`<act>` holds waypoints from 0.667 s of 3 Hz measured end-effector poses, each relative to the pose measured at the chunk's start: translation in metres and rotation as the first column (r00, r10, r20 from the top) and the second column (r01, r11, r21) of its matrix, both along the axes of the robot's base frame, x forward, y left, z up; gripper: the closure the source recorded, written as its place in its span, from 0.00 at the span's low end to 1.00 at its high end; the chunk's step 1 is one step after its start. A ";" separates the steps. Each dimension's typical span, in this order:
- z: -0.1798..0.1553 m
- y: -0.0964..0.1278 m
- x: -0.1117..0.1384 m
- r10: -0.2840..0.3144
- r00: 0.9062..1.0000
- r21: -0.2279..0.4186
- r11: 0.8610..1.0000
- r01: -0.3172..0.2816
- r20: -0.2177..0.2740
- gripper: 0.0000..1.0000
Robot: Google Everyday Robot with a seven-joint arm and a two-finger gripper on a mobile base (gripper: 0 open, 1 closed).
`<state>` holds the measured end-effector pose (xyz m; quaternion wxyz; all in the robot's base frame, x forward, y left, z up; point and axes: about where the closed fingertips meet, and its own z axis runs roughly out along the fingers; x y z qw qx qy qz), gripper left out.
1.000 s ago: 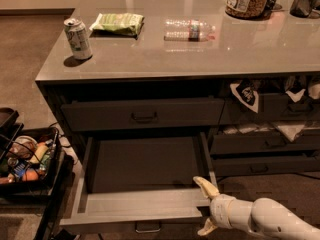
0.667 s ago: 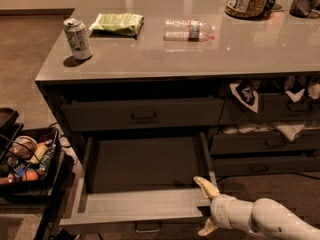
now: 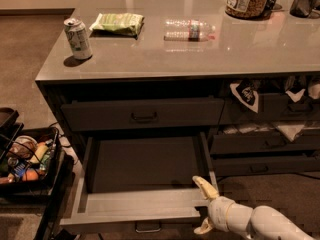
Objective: Close middle drawer
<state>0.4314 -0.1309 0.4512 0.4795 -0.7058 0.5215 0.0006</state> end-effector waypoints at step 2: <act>-0.006 0.006 0.021 0.009 0.999 -0.005 1.000 -0.008 0.037 0.00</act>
Offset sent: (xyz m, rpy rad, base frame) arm 0.0566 0.0122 -0.0278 -0.0417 -0.0660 0.0168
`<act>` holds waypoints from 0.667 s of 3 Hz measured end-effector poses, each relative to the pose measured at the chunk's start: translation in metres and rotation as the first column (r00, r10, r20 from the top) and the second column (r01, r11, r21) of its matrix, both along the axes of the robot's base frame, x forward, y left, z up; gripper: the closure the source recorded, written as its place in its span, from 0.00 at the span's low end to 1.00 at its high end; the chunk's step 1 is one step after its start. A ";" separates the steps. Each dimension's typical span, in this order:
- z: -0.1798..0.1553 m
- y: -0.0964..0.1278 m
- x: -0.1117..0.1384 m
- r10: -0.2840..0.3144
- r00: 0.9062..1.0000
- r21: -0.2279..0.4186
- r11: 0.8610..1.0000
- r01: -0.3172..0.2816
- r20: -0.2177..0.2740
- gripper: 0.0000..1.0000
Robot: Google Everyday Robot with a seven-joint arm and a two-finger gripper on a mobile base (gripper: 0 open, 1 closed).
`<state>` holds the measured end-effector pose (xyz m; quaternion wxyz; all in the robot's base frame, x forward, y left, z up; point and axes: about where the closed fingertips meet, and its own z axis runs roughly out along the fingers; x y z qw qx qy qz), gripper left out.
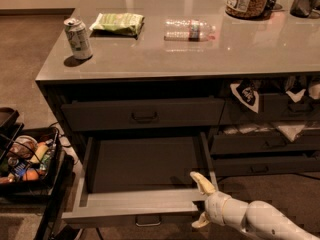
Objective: Close middle drawer
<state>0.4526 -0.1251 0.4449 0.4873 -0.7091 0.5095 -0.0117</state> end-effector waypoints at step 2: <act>-0.008 0.006 0.018 0.008 1.000 -0.027 1.000 -0.007 0.019 0.00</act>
Offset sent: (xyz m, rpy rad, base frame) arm 0.0637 0.0146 -0.0247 -0.0793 -0.0558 0.0060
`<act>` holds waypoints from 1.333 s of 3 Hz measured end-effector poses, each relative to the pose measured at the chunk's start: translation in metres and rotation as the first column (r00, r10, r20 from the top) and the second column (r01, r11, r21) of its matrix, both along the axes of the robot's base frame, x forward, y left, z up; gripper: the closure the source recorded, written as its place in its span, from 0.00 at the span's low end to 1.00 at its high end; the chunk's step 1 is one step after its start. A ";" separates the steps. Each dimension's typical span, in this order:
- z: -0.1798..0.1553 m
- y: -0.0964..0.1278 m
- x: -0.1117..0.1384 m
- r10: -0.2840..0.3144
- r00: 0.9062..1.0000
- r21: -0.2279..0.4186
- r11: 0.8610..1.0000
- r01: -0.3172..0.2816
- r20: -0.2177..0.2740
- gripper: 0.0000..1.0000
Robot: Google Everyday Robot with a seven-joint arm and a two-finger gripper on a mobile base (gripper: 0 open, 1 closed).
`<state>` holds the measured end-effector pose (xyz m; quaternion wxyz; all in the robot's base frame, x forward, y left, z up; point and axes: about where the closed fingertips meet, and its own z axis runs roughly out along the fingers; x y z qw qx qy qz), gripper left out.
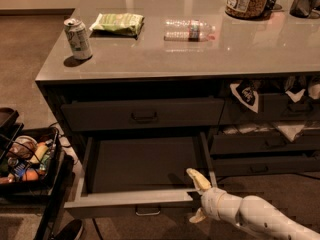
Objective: Close middle drawer
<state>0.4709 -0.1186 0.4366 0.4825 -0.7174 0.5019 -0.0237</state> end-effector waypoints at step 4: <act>0.000 -0.006 0.048 -0.001 1.000 0.000 1.000 0.001 0.027 0.00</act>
Offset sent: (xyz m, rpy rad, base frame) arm 0.0881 0.0068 0.0007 -0.0858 -0.0856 -0.0106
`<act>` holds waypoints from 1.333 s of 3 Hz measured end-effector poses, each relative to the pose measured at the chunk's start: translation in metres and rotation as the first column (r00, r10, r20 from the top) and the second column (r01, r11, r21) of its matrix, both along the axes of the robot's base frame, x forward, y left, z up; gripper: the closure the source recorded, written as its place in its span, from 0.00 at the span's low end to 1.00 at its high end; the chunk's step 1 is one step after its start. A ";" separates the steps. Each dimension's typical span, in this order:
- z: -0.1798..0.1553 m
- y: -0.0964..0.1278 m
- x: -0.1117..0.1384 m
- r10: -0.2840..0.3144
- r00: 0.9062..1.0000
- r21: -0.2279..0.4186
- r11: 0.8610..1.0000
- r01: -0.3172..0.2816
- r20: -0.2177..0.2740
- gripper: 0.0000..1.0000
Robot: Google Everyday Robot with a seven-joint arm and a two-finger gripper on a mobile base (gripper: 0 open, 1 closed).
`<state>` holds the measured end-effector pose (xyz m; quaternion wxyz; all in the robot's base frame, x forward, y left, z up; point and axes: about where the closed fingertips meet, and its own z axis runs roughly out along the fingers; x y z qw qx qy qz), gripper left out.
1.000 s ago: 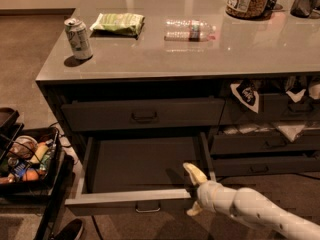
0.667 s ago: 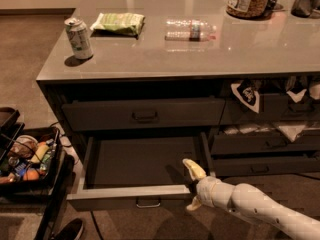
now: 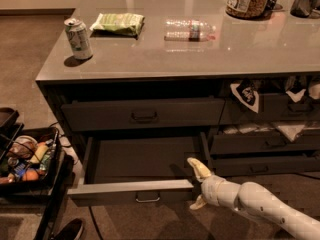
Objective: Close middle drawer
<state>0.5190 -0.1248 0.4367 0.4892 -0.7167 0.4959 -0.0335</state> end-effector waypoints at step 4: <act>0.024 -0.007 -0.073 0.119 0.989 0.067 0.991 -0.113 -0.086 0.19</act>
Offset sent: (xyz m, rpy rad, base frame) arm -0.1240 -0.0208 0.0458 0.0854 0.1485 0.1669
